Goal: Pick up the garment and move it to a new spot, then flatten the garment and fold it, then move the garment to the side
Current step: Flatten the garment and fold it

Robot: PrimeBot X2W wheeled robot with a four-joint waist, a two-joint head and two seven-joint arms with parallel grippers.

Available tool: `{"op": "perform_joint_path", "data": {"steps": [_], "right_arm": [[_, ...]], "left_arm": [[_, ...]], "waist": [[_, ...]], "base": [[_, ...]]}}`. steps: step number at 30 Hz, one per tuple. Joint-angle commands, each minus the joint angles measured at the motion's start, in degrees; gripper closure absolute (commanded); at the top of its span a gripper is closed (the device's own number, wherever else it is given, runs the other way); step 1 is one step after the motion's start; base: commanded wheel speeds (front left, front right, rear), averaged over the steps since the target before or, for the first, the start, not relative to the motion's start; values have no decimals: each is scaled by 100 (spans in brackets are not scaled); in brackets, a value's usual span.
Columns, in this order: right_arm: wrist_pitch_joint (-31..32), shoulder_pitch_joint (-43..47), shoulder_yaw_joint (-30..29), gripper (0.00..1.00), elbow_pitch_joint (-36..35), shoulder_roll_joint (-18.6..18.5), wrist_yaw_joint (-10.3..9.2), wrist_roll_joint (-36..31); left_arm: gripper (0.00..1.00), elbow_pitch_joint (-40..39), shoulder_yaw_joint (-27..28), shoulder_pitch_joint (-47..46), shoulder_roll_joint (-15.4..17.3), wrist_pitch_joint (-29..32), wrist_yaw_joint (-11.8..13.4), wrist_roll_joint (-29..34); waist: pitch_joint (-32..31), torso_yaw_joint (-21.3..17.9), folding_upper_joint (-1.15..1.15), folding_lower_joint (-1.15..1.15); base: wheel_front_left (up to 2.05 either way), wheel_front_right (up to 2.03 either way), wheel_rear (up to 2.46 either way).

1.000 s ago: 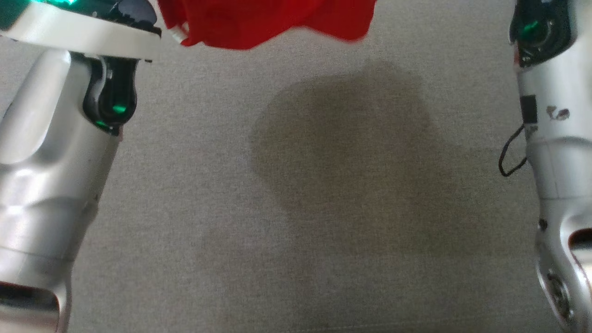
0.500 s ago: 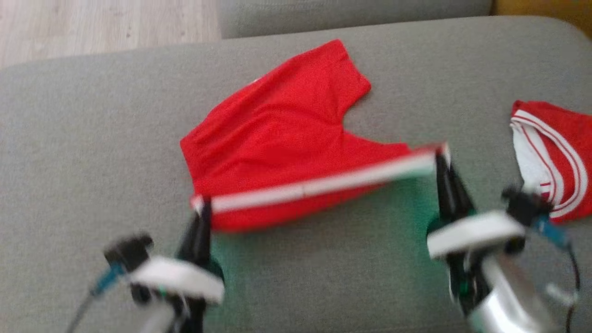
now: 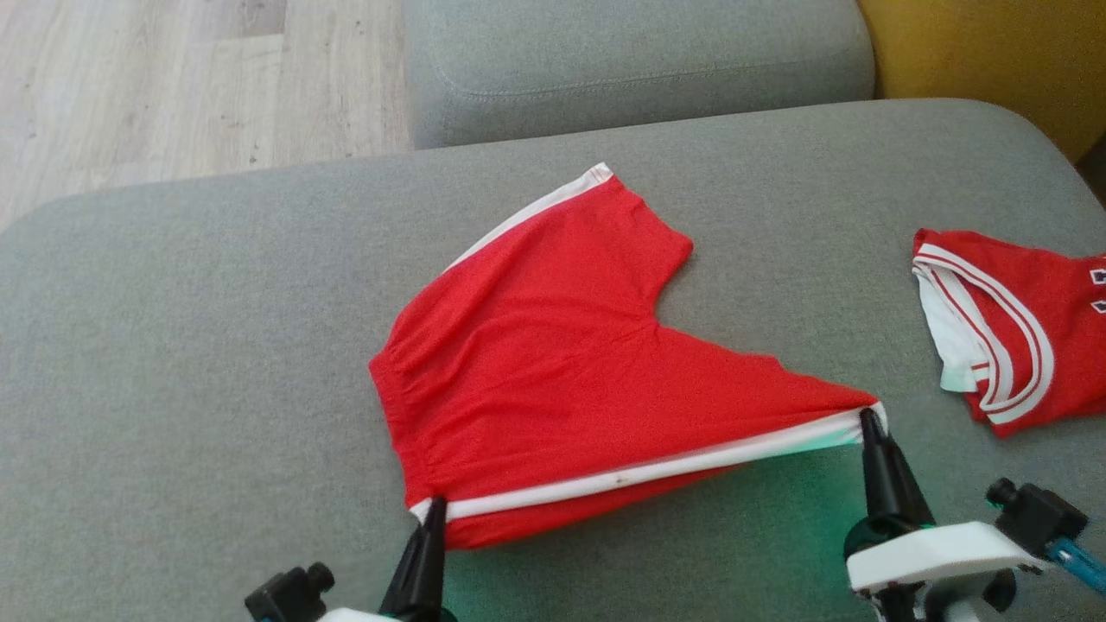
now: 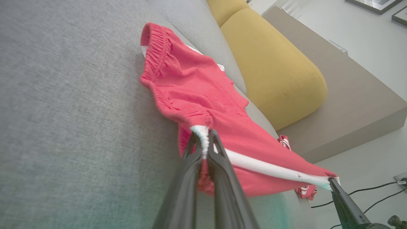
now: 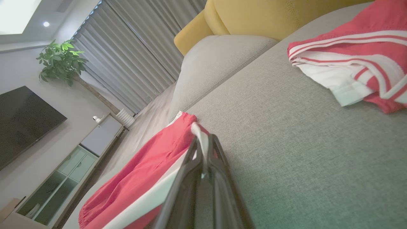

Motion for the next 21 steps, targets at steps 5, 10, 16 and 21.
{"op": "perform_joint_path", "data": {"steps": [5, 10, 16, 21], "right_arm": [[-36, -112, -60, 100, -527, -179, -5, 299], [68, -855, -101, 100, -597, -80, -5, 362], [239, -2310, -107, 100, 49, -17, -5, 39], [305, -3550, -215, 100, 1093, 49, -5, -313]], "left_arm": [[100, -455, 41, -176, 95, -38, 9, 13], [100, -759, -200, -843, 132, -38, 9, -49], [100, -839, -366, -1800, 63, -38, 9, -270], [100, -699, -310, -2436, -83, -38, 9, -468]], "waist": [[16, 90, 0, 1], [412, 410, 0, 1], [1047, 846, 0, 1], [1510, 1177, 0, 1]], "base": [[0, 0, 0], [0, 0, 0], [0, 0, 0], [0, 0, 0]]}}
